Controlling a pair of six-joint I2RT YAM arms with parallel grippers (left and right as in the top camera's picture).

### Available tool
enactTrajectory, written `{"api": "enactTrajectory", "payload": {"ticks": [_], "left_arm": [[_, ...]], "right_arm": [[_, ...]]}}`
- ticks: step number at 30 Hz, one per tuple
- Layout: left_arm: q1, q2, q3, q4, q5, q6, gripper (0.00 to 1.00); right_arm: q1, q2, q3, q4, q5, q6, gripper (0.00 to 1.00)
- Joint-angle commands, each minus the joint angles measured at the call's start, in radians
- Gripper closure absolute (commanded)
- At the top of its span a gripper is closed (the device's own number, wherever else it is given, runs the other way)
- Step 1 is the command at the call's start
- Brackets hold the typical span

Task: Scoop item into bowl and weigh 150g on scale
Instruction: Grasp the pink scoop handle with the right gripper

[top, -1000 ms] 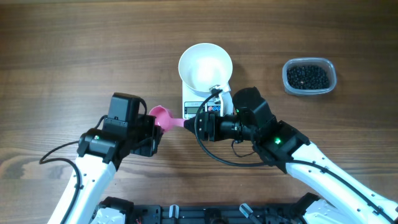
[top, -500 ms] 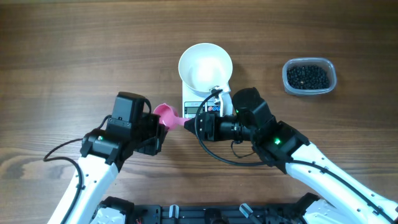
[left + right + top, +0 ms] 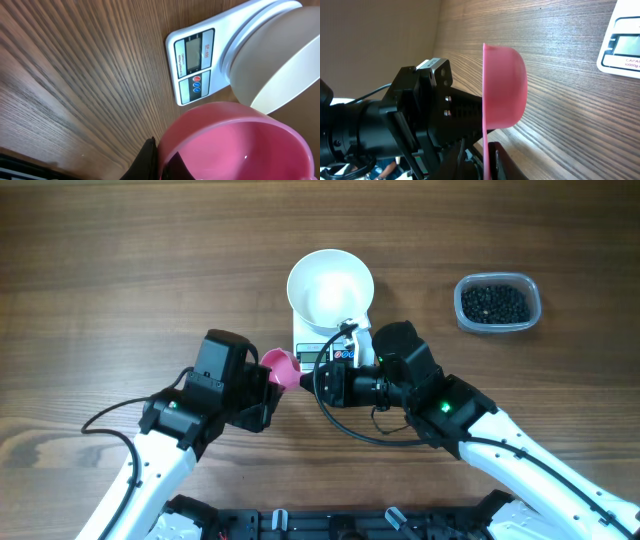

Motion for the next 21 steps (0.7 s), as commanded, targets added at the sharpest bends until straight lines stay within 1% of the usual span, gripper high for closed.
{"api": "enactTrajectory", "payload": {"ticks": [1,7,15,19,21], "left_arm": [[-0.02,0.004,-0.005,0.006,0.001,-0.022,0.96],[-0.023,0.004,-0.005,0.006,0.001,-0.016,0.96],[-0.023,0.004,-0.005,0.003,0.003,-0.01,0.96],[-0.023,0.004,-0.005,-0.005,0.002,-0.006,0.96],[-0.023,0.004,-0.005,-0.011,0.002,-0.006,0.96]], "right_arm": [[0.005,0.011,0.014,0.013,-0.008,0.014,0.82],[0.005,0.01,0.014,0.013,-0.008,0.014,0.87],[0.005,0.011,0.014,0.013,-0.008,0.011,0.87],[0.005,0.01,0.014,0.013,-0.008,0.011,0.95],[0.005,0.01,0.014,0.013,-0.008,0.011,0.96]]}}
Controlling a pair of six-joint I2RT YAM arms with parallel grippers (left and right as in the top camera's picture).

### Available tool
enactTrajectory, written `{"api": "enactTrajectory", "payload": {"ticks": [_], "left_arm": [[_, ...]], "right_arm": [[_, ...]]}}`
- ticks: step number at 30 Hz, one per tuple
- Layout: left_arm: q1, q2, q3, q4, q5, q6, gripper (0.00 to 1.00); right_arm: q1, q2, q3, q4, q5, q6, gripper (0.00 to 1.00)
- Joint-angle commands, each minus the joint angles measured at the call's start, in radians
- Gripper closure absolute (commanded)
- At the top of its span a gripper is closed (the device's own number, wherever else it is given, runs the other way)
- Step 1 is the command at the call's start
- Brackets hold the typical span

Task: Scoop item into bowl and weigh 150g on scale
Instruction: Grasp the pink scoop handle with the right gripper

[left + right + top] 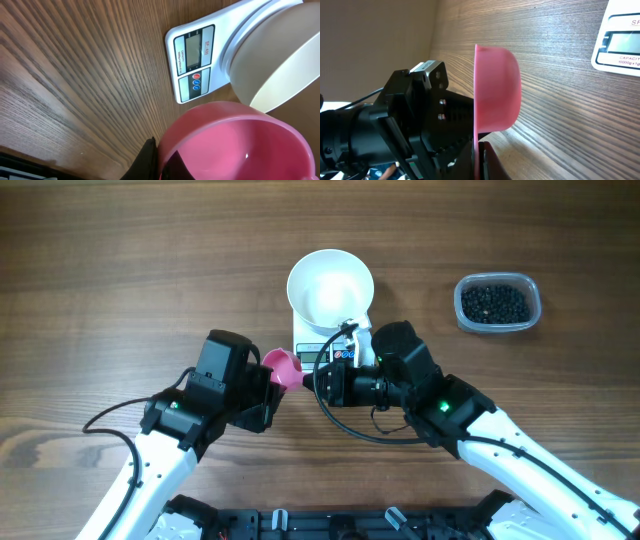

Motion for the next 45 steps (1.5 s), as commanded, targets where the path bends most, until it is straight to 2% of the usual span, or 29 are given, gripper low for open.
{"api": "enactTrajectory", "payload": {"ticks": [1,4,8,15,41,45], "left_arm": [[-0.011,0.005,-0.005,-0.017,0.003,0.006,0.96],[-0.011,0.005,-0.005,-0.023,0.003,0.006,0.96],[-0.011,0.005,-0.005,-0.026,0.003,0.041,0.96],[-0.011,0.005,-0.005,-0.026,0.002,0.051,0.96],[-0.011,0.005,-0.005,-0.026,-0.006,0.047,0.96],[-0.011,0.005,-0.005,-0.026,-0.006,0.047,0.96]], "right_arm": [[0.005,0.004,0.014,0.019,-0.018,0.0,0.95],[0.005,0.004,0.014,0.019,-0.015,0.0,0.87],[0.005,0.004,0.014,0.019,-0.007,0.001,0.8],[0.005,0.004,0.014,0.018,-0.008,0.0,0.85],[0.005,0.004,0.014,-0.022,-0.046,0.002,0.85],[0.005,0.004,0.014,-0.022,-0.046,0.003,0.89]]}}
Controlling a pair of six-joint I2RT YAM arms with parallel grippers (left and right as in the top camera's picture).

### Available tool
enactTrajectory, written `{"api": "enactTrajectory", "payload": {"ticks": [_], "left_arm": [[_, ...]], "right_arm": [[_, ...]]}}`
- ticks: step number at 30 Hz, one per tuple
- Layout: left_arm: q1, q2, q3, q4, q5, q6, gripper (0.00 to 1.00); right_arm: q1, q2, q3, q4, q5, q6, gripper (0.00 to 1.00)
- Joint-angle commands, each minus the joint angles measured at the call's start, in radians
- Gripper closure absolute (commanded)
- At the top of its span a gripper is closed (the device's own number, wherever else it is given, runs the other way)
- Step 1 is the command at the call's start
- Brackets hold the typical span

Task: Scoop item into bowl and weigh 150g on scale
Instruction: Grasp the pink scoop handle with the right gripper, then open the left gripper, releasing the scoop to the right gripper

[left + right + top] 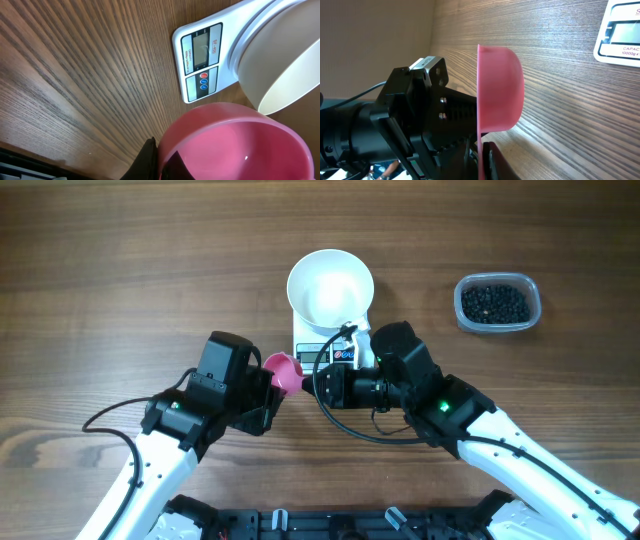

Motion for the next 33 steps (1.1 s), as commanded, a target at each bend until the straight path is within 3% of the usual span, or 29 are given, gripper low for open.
{"api": "enactTrajectory", "payload": {"ticks": [1,5,20,22,24,27,33], "left_arm": [[-0.008,0.004,-0.005,-0.003,-0.007,0.019,0.96],[-0.008,0.004,-0.005,-0.003,-0.007,0.019,0.96],[-0.008,0.004,-0.005,-0.004,-0.006,0.028,0.96],[-0.008,0.004,-0.005,-0.004,-0.006,0.027,0.85],[-0.008,0.004,-0.005,-0.004,-0.004,0.027,0.66],[-0.007,0.004,-0.005,-0.004,0.002,0.027,0.51],[-0.007,0.004,-0.005,-0.003,0.002,0.027,0.48]], "right_arm": [[0.005,0.004,0.014,-0.001,-0.027,0.0,0.9],[0.005,0.003,0.014,0.0,-0.027,0.0,0.95],[0.005,0.003,0.014,0.0,-0.034,0.031,0.96],[0.005,0.003,0.014,0.0,-0.023,0.023,0.96],[0.005,0.003,0.014,0.002,-0.018,0.0,0.95],[0.005,0.003,0.014,-0.005,-0.01,-0.042,0.95],[0.005,0.003,0.014,-0.023,0.087,-0.117,0.95]]}}
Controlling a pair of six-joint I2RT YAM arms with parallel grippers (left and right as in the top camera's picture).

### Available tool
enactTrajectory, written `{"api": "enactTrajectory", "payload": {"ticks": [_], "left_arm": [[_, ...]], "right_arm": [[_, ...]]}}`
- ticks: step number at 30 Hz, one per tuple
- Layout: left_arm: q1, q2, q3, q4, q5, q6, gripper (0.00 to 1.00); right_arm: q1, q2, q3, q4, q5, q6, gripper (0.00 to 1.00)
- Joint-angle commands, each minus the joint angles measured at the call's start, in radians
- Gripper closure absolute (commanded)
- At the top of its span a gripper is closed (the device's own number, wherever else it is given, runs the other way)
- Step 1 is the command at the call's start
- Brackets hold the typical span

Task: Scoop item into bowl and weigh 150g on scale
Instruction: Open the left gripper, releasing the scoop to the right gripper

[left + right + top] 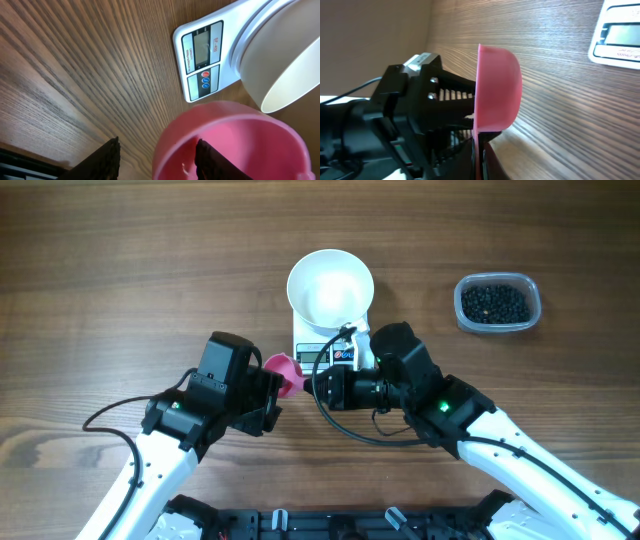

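The pink scoop [283, 370] hangs between my two grippers, just left of the white scale [318, 352]. My right gripper [479, 162] is shut on the scoop's thin handle, with the cup [497, 85] sticking up sideways. My left gripper [157, 162] is open, one finger outside the cup [230, 145] and the other inside it, neither one pressing it. The white bowl [296, 280] stands empty on the scale. In the left wrist view the scale [202, 55] and bowl [280, 60] lie ahead. The tub of black beans [497, 302] sits at the far right.
Bare wooden table [120, 270] spreads to the left and behind the bowl. Both arms crowd the front middle, with a black cable [345, 425] looping under the right wrist. A black frame [330, 525] runs along the front edge.
My left gripper has opened and let go of the pink scoop's cup. The right gripper stays shut on the handle, and the scoop has hardly moved.
At first my left gripper was shut on the scoop's rim, with the right jaws around the handle and a small gap. Then the right gripper was shut on the handle while the left still held. Now only the right holds it.
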Motion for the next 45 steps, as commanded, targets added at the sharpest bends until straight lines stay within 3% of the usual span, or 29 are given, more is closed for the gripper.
{"api": "enactTrajectory", "payload": {"ticks": [1,13,19,27,38,45], "left_arm": [[-0.004,0.004,-0.005,-0.001,0.001,0.005,0.5],[-0.003,-0.045,-0.005,0.051,0.001,0.053,0.46],[-0.003,-0.106,-0.005,0.052,-0.001,0.142,0.44],[-0.003,-0.128,-0.005,0.027,-0.027,0.141,0.41],[-0.003,-0.128,-0.005,-0.006,-0.034,0.141,0.35],[-0.003,-0.128,-0.005,-0.009,-0.045,0.141,0.04]], "right_arm": [[0.005,0.004,0.014,-0.005,0.093,-0.094,0.95],[0.005,-0.039,0.022,-0.152,0.209,-0.199,0.95],[0.003,-0.199,0.057,-0.408,0.388,-0.2,0.95],[0.003,-0.459,0.057,-0.661,0.396,-0.274,0.96],[0.003,-0.701,0.058,-0.811,0.586,-0.248,0.96],[0.003,-0.665,0.106,-0.877,0.668,-0.25,0.96]]}}
